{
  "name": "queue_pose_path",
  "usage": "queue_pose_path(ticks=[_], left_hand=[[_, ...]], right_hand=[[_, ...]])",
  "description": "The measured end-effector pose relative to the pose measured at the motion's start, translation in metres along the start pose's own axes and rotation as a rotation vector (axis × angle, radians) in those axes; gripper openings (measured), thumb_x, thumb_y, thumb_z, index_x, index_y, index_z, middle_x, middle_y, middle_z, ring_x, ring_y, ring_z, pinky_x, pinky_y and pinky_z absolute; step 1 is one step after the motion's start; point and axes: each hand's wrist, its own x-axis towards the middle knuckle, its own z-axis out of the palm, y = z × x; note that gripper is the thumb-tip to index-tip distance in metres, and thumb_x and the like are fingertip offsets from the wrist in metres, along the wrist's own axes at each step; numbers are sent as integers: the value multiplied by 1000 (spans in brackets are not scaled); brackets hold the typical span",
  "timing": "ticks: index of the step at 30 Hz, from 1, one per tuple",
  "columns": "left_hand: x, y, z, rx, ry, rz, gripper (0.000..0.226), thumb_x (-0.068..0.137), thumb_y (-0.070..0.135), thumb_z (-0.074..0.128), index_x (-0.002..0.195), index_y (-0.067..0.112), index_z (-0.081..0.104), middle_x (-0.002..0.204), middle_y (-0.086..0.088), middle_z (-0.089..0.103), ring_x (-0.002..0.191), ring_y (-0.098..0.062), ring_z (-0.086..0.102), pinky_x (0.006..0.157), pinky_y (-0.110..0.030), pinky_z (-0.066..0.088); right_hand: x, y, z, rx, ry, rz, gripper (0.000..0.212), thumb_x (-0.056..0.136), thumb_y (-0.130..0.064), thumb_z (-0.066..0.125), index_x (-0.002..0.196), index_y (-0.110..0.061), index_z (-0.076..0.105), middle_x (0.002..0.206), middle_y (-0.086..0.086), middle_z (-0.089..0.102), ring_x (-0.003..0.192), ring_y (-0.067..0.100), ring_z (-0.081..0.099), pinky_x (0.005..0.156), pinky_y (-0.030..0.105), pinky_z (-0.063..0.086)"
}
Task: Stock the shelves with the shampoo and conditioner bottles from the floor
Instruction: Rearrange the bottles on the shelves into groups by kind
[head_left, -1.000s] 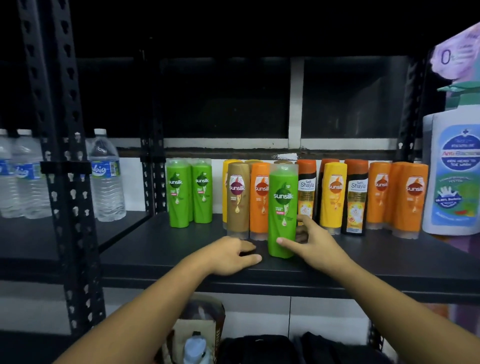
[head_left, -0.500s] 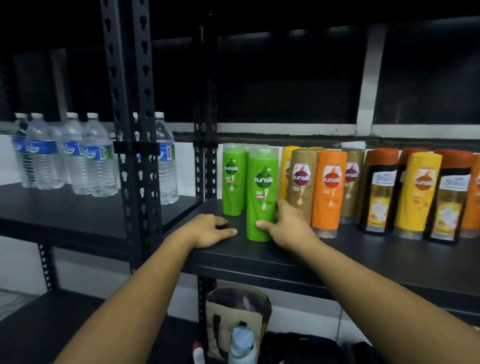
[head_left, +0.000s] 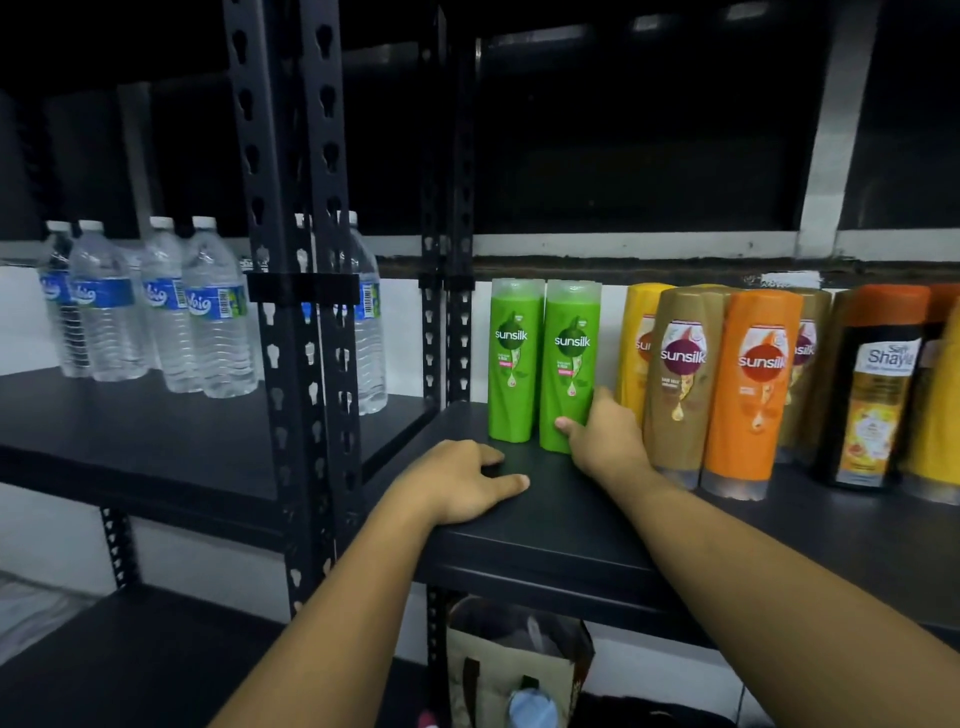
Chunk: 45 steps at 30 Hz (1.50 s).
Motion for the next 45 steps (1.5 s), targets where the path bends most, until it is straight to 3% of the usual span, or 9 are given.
queue_pose_path(ticks=[13,24,27,30,36,41,45], left_hand=[[-1,0,2,24,1,11,76,85,77,54,146,32,55,152,5,54,138,-19,51,113,-36,42],[-6,5,-2,29,21,-13,77,82,78,56,143,31,59,150,1,56,136,-20,52,112,-38,44],[-8,6,-2,44,28,-9,75,82,78,55,141,32,60,149,2,57,136,-20,52,112,-37,43],[-11,8,-3,80,35,9,70,85,76,53,139,33,62,145,3,60,135,-19,53,111,-36,44],[-17,20,-8,99,-28,96,49,97,60,55,139,34,63,145,10,60,138,-16,51,113,-29,39],[-14,57,-1,-13,-88,162,58,92,64,61,142,33,61,148,10,57,137,-13,51,112,-26,38],[0,115,12,-187,-3,229,60,95,54,66,149,32,51,144,3,59,127,-15,58,106,-28,45]], right_hand=[[3,0,9,-63,-21,-51,44,95,-36,67,121,-4,51,118,21,66,111,40,62,89,42,52],[-32,3,-10,-397,-179,-134,42,97,-40,55,120,-5,55,119,18,66,112,37,63,88,40,53],[-50,6,-28,-416,-304,-227,49,99,-47,49,132,-12,57,128,15,65,119,34,60,95,41,52],[-70,14,-56,-364,-476,-301,56,101,-53,46,149,-23,47,147,6,55,134,27,50,108,38,43],[-92,46,-114,-340,-646,-387,61,101,-59,41,155,-29,38,163,-10,31,151,10,26,124,32,20],[-97,71,-157,-350,-619,-377,56,100,-57,48,149,-31,48,152,-13,48,138,6,44,115,28,35],[-96,90,-180,-235,-439,-300,39,97,-53,57,132,-37,59,120,-15,65,109,4,60,94,24,50]])
